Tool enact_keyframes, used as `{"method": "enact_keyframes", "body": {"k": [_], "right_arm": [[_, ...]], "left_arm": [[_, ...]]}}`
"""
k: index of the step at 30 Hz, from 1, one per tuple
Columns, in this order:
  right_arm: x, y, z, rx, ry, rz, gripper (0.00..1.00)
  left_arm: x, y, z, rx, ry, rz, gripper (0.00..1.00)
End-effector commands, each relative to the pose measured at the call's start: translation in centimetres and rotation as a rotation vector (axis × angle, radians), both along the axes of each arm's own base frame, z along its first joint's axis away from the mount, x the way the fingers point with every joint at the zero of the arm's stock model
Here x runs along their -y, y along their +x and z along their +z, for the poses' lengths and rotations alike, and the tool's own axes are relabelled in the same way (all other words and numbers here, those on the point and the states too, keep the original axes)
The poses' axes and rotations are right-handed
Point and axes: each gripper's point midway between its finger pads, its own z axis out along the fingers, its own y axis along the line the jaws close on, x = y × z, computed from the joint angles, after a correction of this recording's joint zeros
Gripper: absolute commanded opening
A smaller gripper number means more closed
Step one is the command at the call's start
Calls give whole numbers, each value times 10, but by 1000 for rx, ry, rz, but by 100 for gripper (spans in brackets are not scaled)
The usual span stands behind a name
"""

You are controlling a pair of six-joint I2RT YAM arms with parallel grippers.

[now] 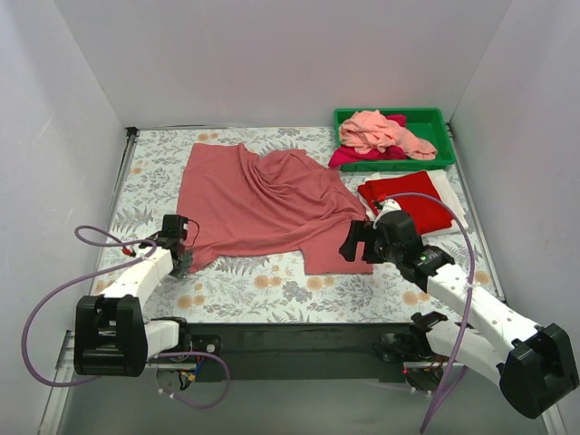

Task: Fold and stack the t-shirts
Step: Flatten the tshirt out

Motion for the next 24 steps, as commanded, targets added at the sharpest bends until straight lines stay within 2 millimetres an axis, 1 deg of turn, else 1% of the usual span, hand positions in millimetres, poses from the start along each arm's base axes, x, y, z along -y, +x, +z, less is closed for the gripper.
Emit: {"method": "enact_keyframes", "body": {"k": [1, 3, 5, 8, 9, 11, 13, 16, 18, 20, 21, 22, 23, 24], "right_arm": [[23, 3, -5, -9, -63, -132, 98], [31, 1, -8, -22, -82, -164, 98], [29, -2, -9, -29, -74, -156, 98], [24, -16, -20, -75, -65, -90, 98], [27, -21, -29, -102, -69, -98, 98], [29, -25, -36, -127, -61, -130, 97], [37, -23, -41, -130, -99, -164, 95], [46, -16, -44, -123, -146, -212, 91], [51, -12, -48, -126, -180, -242, 87], [53, -7, -47, -123, -202, -256, 82], [55, -6, -52, -138, -222, -259, 80], [55, -6, -53, -145, -230, -255, 78], [52, -4, -52, -150, -229, -248, 76], [51, -5, -56, -167, -238, -240, 75]], "left_arm": [[4, 0, 4, 40, -19, -27, 0], [7, 6, 8, 80, -33, -43, 0], [10, 10, 17, 121, -46, -61, 0], [14, 13, 28, 159, -61, -79, 0], [15, 15, 33, 169, -67, -79, 0], [19, 14, 37, 174, -92, -77, 0], [22, 19, 42, 187, -102, -90, 0], [21, 17, 44, 172, -96, -91, 0], [21, 15, 43, 166, -95, -99, 0], [20, 16, 44, 184, -93, -100, 0], [21, 15, 44, 187, -98, -95, 0], [23, 16, 46, 193, -98, -129, 0], [28, 24, 49, 233, -109, -170, 0], [37, 26, 53, 262, -148, -203, 0]]}}
